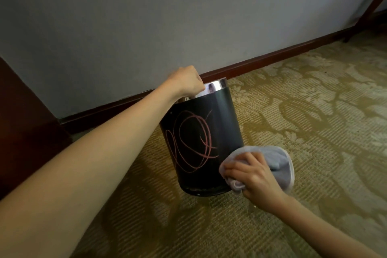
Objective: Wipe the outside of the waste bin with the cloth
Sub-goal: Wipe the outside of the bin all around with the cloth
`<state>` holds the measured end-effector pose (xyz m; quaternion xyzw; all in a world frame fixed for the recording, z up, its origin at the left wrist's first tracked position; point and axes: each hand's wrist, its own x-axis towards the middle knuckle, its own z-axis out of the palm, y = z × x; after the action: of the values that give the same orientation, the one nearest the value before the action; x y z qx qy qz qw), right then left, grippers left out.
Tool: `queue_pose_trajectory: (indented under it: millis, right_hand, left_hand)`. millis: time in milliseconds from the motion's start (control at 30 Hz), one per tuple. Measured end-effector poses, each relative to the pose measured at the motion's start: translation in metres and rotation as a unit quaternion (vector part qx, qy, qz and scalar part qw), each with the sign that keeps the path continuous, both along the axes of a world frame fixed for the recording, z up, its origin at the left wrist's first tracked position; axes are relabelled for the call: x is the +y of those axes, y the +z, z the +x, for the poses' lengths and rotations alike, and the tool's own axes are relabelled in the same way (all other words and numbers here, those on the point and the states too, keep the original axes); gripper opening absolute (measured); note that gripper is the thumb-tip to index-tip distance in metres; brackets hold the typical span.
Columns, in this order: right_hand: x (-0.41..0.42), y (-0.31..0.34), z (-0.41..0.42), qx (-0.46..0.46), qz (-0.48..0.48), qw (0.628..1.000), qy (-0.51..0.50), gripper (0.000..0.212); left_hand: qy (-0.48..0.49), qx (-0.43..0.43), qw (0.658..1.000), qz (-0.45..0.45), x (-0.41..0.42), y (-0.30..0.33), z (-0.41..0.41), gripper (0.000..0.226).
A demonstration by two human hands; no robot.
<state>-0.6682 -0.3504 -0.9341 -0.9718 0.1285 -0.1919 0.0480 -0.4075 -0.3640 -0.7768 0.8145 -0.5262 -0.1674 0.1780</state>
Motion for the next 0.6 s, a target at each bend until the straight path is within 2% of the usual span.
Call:
queue_pose_trajectory:
  millis: [100,267,367,467,600]
  right_hand:
    - [-0.018,0.024,0.013,-0.013,-0.018,1.0,-0.001,0.026]
    - [-0.05,0.085,0.054,-0.144,-0.007,0.986,-0.08,0.029]
    - [-0.049,0.082,0.059,-0.164,-0.011,0.981,-0.103,0.03]
    - [-0.028,0.045,0.039,-0.128,-0.001,0.989,-0.078,0.03]
    - [0.006,-0.012,-0.004,-0.023,-0.007,1.0,-0.002,0.033]
  left_hand:
    - [0.009,-0.02,1.0,-0.009,-0.001,0.0,-0.015,0.018]
    - [-0.006,-0.055,0.998,-0.003,-0.007,-0.002,-0.031,0.022]
    - [-0.003,-0.058,0.998,0.003,-0.007,-0.001,-0.028,0.024]
    - [0.014,-0.034,0.999,0.002,-0.004,-0.001,-0.018,0.024]
    - [0.03,-0.002,0.999,0.012,-0.002,0.001,-0.003,0.023]
